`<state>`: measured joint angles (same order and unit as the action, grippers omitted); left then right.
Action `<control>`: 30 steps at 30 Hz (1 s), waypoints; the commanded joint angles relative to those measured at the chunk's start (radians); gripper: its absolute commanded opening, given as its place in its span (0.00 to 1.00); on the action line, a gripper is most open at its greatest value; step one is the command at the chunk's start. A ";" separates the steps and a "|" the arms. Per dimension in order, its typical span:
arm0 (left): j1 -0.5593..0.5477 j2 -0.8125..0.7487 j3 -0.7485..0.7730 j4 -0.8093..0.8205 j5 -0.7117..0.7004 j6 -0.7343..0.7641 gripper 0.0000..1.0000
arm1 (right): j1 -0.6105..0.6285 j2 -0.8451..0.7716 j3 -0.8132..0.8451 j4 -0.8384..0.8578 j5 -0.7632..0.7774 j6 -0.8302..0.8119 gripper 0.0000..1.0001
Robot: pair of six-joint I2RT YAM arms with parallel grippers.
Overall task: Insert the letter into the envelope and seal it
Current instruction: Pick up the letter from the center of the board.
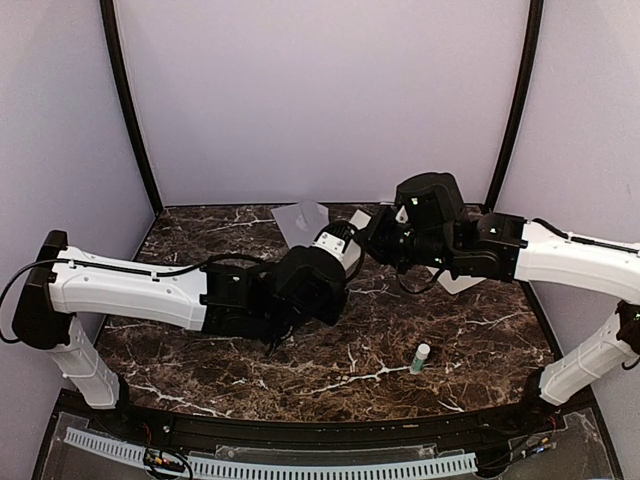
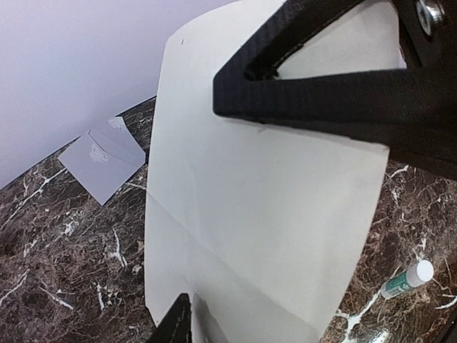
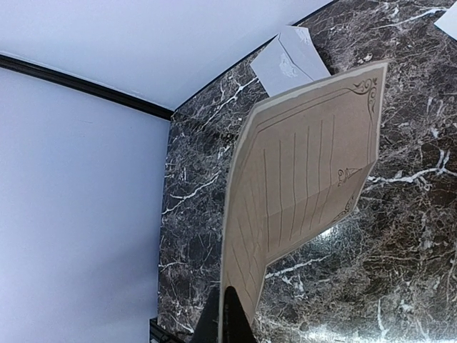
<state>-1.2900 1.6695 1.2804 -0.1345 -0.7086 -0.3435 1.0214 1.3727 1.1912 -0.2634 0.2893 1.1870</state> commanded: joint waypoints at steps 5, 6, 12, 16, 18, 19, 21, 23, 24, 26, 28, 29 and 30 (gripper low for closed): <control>-0.005 0.007 0.050 -0.035 -0.045 0.027 0.13 | 0.011 -0.015 -0.003 0.011 0.027 0.017 0.00; -0.005 0.007 0.051 -0.033 -0.042 0.029 0.11 | 0.011 -0.018 -0.007 0.015 0.025 0.017 0.00; -0.005 -0.001 0.078 -0.051 -0.006 0.025 0.00 | 0.010 -0.079 -0.077 0.077 0.030 -0.008 0.20; -0.003 -0.039 0.080 -0.082 0.059 0.025 0.00 | 0.010 -0.142 -0.113 0.096 0.041 -0.057 0.46; 0.009 -0.061 0.087 -0.106 0.112 0.013 0.00 | 0.011 -0.168 -0.115 0.093 0.039 -0.102 0.57; 0.028 -0.077 0.095 -0.115 0.140 0.006 0.00 | 0.010 -0.182 -0.109 0.084 0.038 -0.124 0.61; 0.065 -0.101 0.104 -0.139 0.228 -0.014 0.00 | 0.010 -0.214 -0.107 0.063 0.039 -0.161 0.70; 0.100 -0.123 0.115 -0.159 0.295 -0.028 0.00 | 0.010 -0.248 -0.122 0.068 0.039 -0.192 0.78; 0.114 -0.138 0.118 -0.164 0.339 -0.031 0.00 | 0.011 -0.264 -0.135 0.072 0.039 -0.206 0.82; 0.151 -0.165 0.123 -0.164 0.400 -0.036 0.00 | 0.010 -0.294 -0.152 0.073 0.039 -0.233 0.87; 0.187 -0.189 0.132 -0.166 0.449 -0.039 0.00 | 0.007 -0.317 -0.160 0.061 0.039 -0.257 0.91; 0.208 -0.196 0.137 -0.168 0.466 -0.040 0.00 | 0.004 -0.324 -0.162 0.052 0.037 -0.270 0.93; 0.218 -0.208 0.150 -0.174 0.503 -0.041 0.00 | -0.001 -0.333 -0.164 0.042 0.032 -0.280 0.94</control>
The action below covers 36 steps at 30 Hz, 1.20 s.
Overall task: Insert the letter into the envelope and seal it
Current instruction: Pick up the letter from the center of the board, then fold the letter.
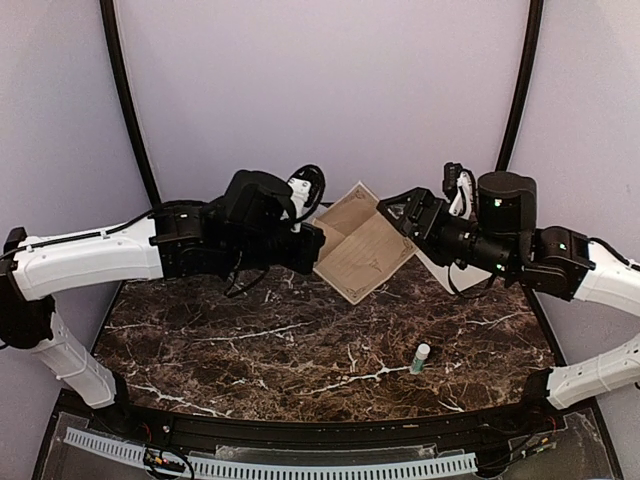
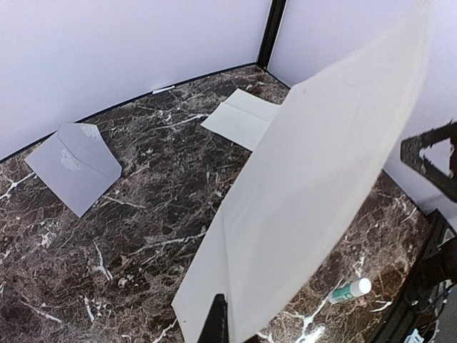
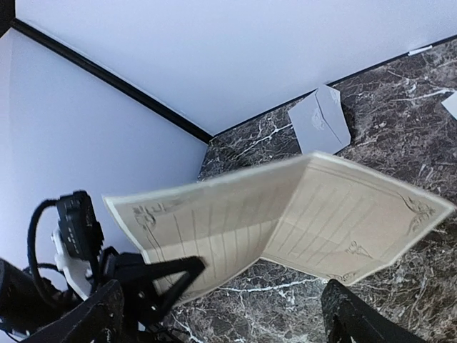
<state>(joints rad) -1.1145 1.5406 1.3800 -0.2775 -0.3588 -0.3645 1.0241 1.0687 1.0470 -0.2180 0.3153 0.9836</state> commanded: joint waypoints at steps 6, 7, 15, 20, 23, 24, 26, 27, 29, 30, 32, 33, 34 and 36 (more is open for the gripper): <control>0.133 -0.095 0.138 -0.070 0.343 -0.023 0.00 | -0.107 -0.093 -0.099 0.068 -0.159 -0.124 0.99; 0.139 -0.095 0.160 -0.082 0.394 -0.019 0.00 | -0.134 -0.101 -0.118 0.083 -0.199 -0.130 0.99; 0.250 -0.076 0.284 -0.110 0.759 -0.006 0.00 | -0.272 -0.115 -0.197 0.138 -0.383 -0.174 0.99; 0.330 -0.067 0.310 -0.110 1.019 -0.007 0.00 | -0.325 -0.159 -0.241 0.197 -0.482 -0.181 0.99; 0.342 -0.068 0.313 -0.122 1.119 0.041 0.00 | -0.330 -0.191 -0.248 0.189 -0.495 -0.206 0.99; 0.343 -0.073 0.313 -0.140 1.147 0.071 0.00 | -0.332 -0.194 -0.242 0.176 -0.499 -0.217 0.98; 0.343 -0.088 0.309 -0.164 1.189 0.108 0.00 | -0.336 -0.195 -0.225 0.151 -0.516 -0.238 0.99; 0.344 -0.092 0.304 -0.167 1.206 0.117 0.00 | -0.338 -0.193 -0.213 0.141 -0.526 -0.248 0.99; 0.344 -0.114 0.288 -0.166 1.269 0.136 0.00 | -0.339 -0.190 -0.187 0.130 -0.552 -0.273 0.98; 0.344 -0.127 0.278 -0.164 1.318 0.146 0.00 | -0.339 -0.190 -0.177 0.127 -0.565 -0.284 0.99; 0.343 -0.142 0.271 -0.171 1.365 0.158 0.00 | -0.339 -0.189 -0.153 0.115 -0.586 -0.307 0.99; 0.344 -0.145 0.272 -0.179 1.375 0.162 0.00 | -0.339 -0.189 -0.139 0.103 -0.591 -0.319 0.99; 0.343 -0.150 0.273 -0.198 1.389 0.175 0.00 | -0.339 -0.187 -0.124 0.081 -0.595 -0.333 0.99; 0.344 -0.155 0.274 -0.229 1.404 0.192 0.00 | -0.339 -0.178 -0.090 0.047 -0.609 -0.358 0.99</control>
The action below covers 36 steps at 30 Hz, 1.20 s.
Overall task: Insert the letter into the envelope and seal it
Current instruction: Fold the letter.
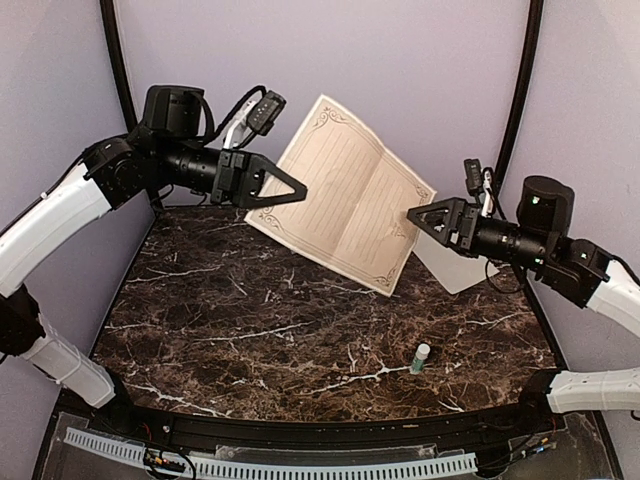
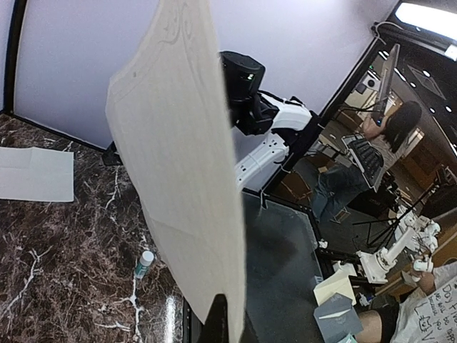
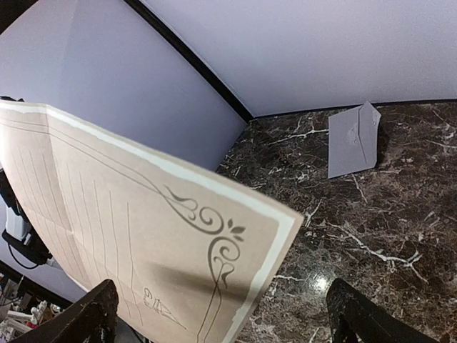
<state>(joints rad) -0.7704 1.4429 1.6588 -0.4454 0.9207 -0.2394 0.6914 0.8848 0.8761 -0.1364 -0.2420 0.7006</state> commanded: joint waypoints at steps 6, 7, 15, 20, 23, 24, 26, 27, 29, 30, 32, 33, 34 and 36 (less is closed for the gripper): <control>-0.001 -0.073 -0.001 -0.143 0.003 0.130 0.00 | -0.006 0.024 0.150 -0.090 -0.074 -0.122 0.99; 0.000 -0.066 0.011 -0.161 -0.047 0.132 0.00 | -0.007 0.023 0.153 -0.088 -0.084 -0.124 0.99; -0.001 -0.014 0.064 -0.263 -0.246 0.153 0.00 | -0.006 0.014 0.171 -0.118 -0.221 -0.174 0.99; -0.001 -0.014 0.047 -0.298 -0.201 0.185 0.00 | -0.004 0.020 0.217 -0.143 -0.293 -0.217 0.99; -0.001 -0.018 0.035 -0.317 -0.156 0.208 0.00 | -0.003 0.049 0.251 -0.166 -0.318 -0.250 0.97; -0.001 -0.018 0.033 -0.327 -0.138 0.220 0.00 | -0.003 0.063 0.268 -0.186 -0.318 -0.264 0.96; -0.001 -0.015 0.033 -0.351 -0.097 0.249 0.00 | -0.001 0.089 0.294 -0.221 -0.319 -0.297 0.96; -0.001 -0.014 0.034 -0.360 -0.087 0.262 0.00 | -0.001 0.101 0.303 -0.230 -0.324 -0.310 0.96; 0.000 -0.009 0.033 -0.382 -0.070 0.285 0.00 | -0.001 0.126 0.316 -0.236 -0.336 -0.335 0.96; -0.001 -0.006 0.033 -0.397 -0.053 0.300 0.00 | -0.001 0.137 0.320 -0.238 -0.340 -0.345 0.96; 0.000 -0.003 0.034 -0.417 -0.013 0.323 0.00 | -0.001 0.153 0.327 -0.239 -0.341 -0.367 0.96; -0.001 -0.002 0.035 -0.422 0.012 0.329 0.00 | 0.000 0.163 0.330 -0.242 -0.343 -0.378 0.96; -0.002 0.000 0.037 -0.434 0.021 0.340 0.00 | -0.001 0.174 0.335 -0.249 -0.346 -0.391 0.96; -0.002 0.005 0.044 -0.458 0.043 0.360 0.00 | -0.001 0.197 0.355 -0.264 -0.358 -0.415 0.96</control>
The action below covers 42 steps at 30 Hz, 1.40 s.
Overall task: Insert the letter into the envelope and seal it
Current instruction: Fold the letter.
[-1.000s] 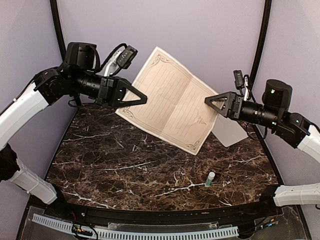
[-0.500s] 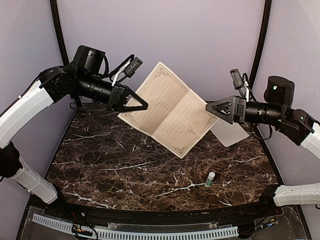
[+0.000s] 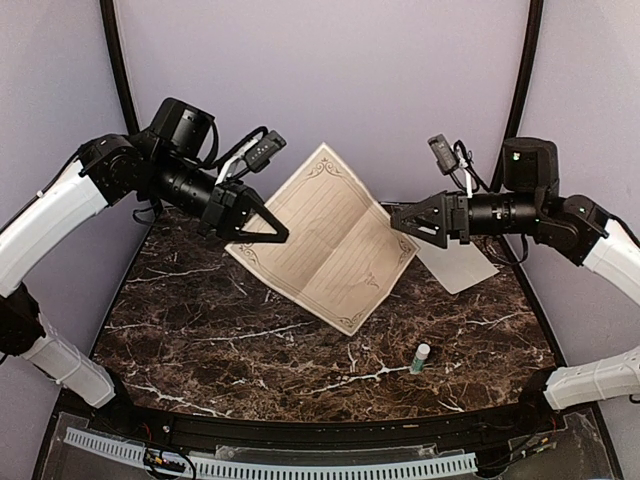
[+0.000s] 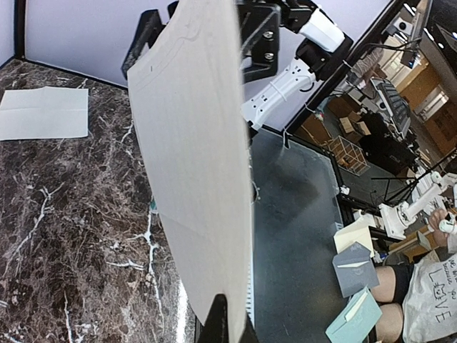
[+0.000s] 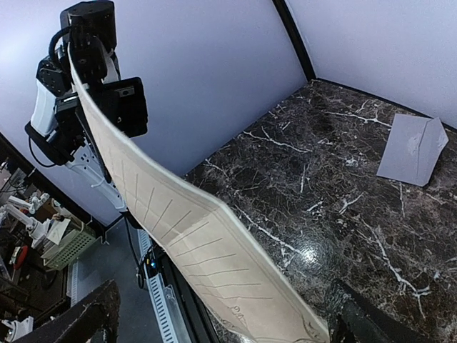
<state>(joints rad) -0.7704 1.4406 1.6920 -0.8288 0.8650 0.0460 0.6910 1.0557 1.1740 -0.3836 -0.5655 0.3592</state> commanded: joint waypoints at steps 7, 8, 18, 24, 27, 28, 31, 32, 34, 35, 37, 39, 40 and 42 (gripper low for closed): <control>-0.001 0.004 0.015 -0.093 0.118 0.096 0.00 | -0.001 0.101 0.091 -0.058 -0.143 -0.116 0.95; -0.002 0.004 0.015 -0.091 0.117 0.096 0.00 | -0.001 0.108 0.090 -0.064 -0.164 -0.119 0.93; -0.003 0.002 0.005 -0.035 0.054 0.055 0.00 | 0.001 0.053 -0.033 -0.026 -0.261 -0.072 0.61; -0.003 0.009 0.005 -0.002 0.057 0.037 0.00 | 0.002 0.023 -0.090 0.000 -0.280 -0.048 0.48; -0.002 0.012 -0.001 -0.001 0.052 0.037 0.00 | 0.002 0.017 -0.106 0.035 -0.288 -0.025 0.29; -0.002 0.009 -0.011 0.005 0.048 0.036 0.00 | 0.004 0.017 -0.110 0.044 -0.288 -0.016 0.21; -0.003 -0.002 -0.035 0.025 0.020 0.031 0.00 | 0.004 0.012 -0.115 0.052 -0.251 0.001 0.01; -0.003 -0.009 -0.049 0.041 0.004 0.026 0.00 | 0.004 0.007 -0.118 0.054 -0.231 0.009 0.00; -0.003 -0.016 -0.067 0.068 -0.013 0.014 0.00 | 0.004 -0.015 -0.130 0.075 -0.175 0.035 0.00; -0.003 -0.018 -0.073 0.077 -0.013 0.009 0.00 | 0.004 -0.029 -0.143 0.096 -0.151 0.051 0.00; -0.002 -0.021 -0.092 0.103 -0.014 -0.009 0.00 | 0.004 -0.062 -0.182 0.153 -0.104 0.089 0.00; -0.002 -0.031 -0.109 0.139 -0.016 -0.030 0.07 | 0.004 -0.099 -0.217 0.216 -0.053 0.123 0.00; -0.002 -0.035 -0.118 0.150 -0.016 -0.039 0.19 | 0.005 -0.110 -0.235 0.248 -0.045 0.140 0.00; -0.003 -0.052 -0.145 0.188 -0.012 -0.071 0.39 | 0.003 -0.129 -0.263 0.301 -0.021 0.170 0.00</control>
<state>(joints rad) -0.7704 1.4479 1.5887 -0.7231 0.8516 0.0353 0.6933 0.9672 0.9535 -0.2554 -0.6758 0.4480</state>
